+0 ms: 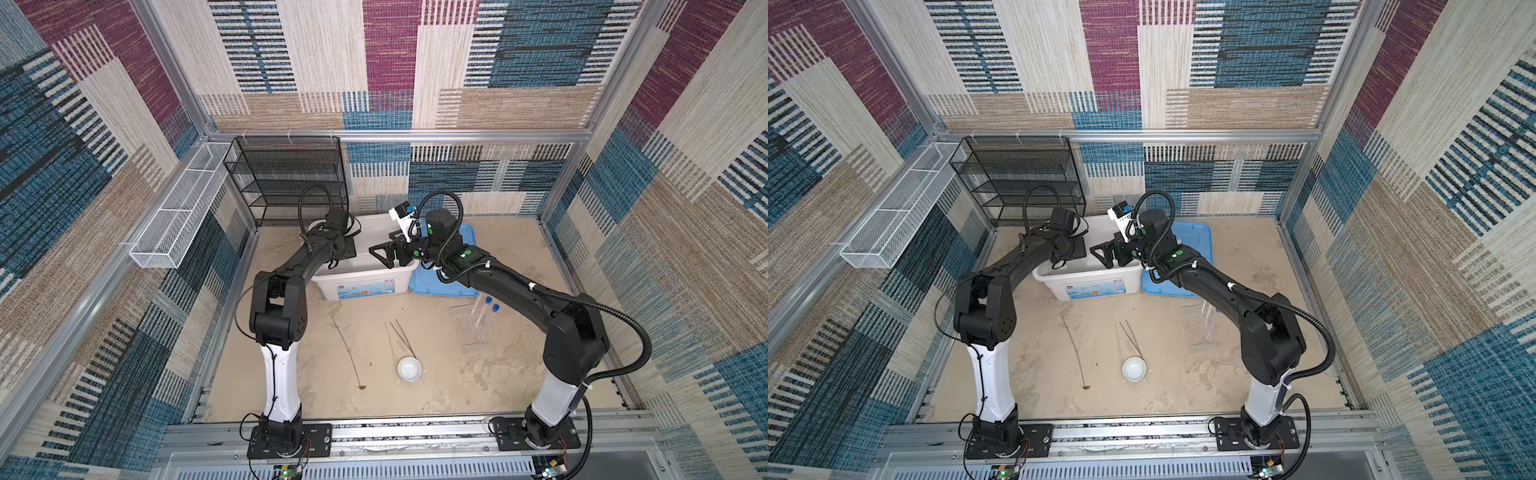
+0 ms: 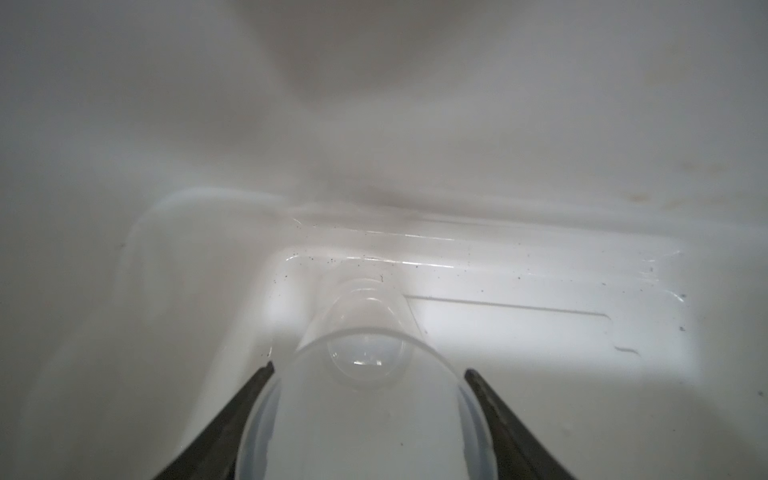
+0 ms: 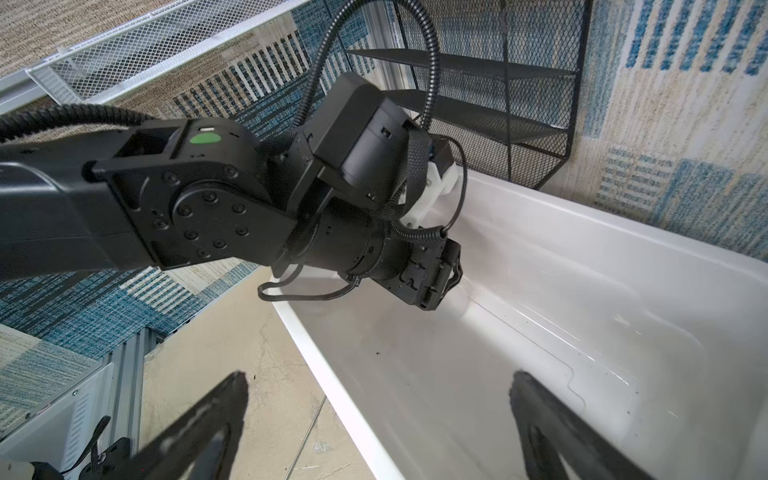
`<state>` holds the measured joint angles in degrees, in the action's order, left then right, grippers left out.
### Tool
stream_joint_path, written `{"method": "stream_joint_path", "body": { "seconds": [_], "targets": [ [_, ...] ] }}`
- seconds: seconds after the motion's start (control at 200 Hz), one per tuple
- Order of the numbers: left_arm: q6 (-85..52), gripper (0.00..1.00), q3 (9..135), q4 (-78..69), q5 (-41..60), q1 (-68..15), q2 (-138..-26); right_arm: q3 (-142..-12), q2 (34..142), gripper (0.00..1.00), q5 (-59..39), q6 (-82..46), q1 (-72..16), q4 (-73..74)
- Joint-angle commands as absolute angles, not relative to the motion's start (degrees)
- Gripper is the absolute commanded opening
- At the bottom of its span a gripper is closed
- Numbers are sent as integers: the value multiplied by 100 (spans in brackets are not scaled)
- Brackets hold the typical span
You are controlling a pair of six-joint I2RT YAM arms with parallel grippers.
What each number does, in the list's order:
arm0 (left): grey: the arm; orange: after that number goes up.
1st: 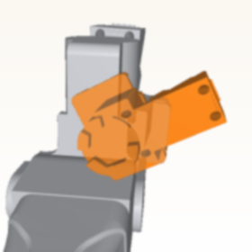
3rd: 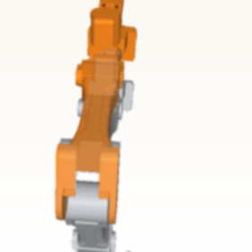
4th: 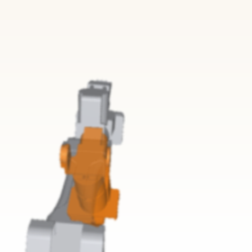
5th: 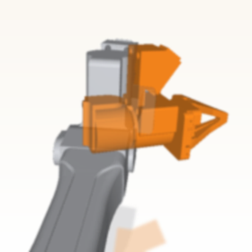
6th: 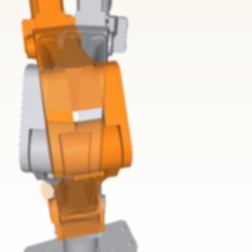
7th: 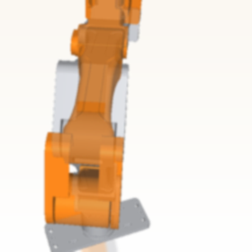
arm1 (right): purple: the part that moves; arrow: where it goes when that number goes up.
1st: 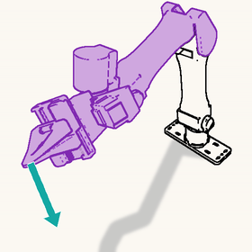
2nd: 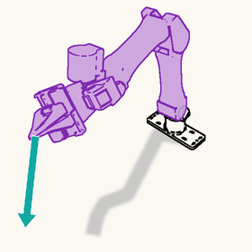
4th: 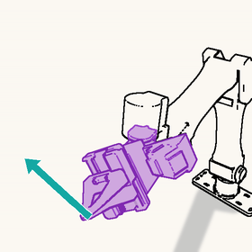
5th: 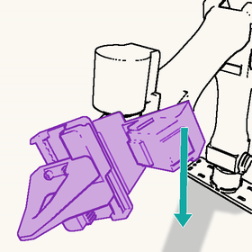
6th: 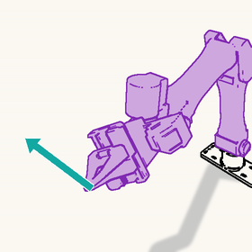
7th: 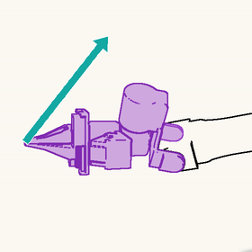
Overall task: Organize the chemistry lab equipment
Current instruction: 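Open the left gripper to release the beaker into the bin, then withdraw the left gripper from the bin back toward the table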
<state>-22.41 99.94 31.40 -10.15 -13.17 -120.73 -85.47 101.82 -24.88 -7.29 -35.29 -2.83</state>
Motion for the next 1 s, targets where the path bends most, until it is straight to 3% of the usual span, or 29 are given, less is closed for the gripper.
{"method": "stream_joint_path", "body": {
  "seconds": [0.0,0.3,0.501,0.681,0.997],
  "targets": [
    [-2329,71,9925,3051,-1010,-1319,-12119,-8517,10195,100,-2399,-765,-3542,-105],
    [-2314,85,9993,3075,-989,-1324,-12171,-8453,10203,100,-2300,-774,-3551,-123],
    [-2334,87,10134,3211,-929,-1319,-12149,-8450,10204,100,-2302,-773,-3560,-136],
    [-2372,100,10160,3216,-915,-1327,-11892,-8450,10189,100,-2280,-764,-3568,-148],
    [-2323,99,10205,3224,-901,-1333,-11387,-8386,10097,100,-2219,-765,-3586,-102]
  ]
}}
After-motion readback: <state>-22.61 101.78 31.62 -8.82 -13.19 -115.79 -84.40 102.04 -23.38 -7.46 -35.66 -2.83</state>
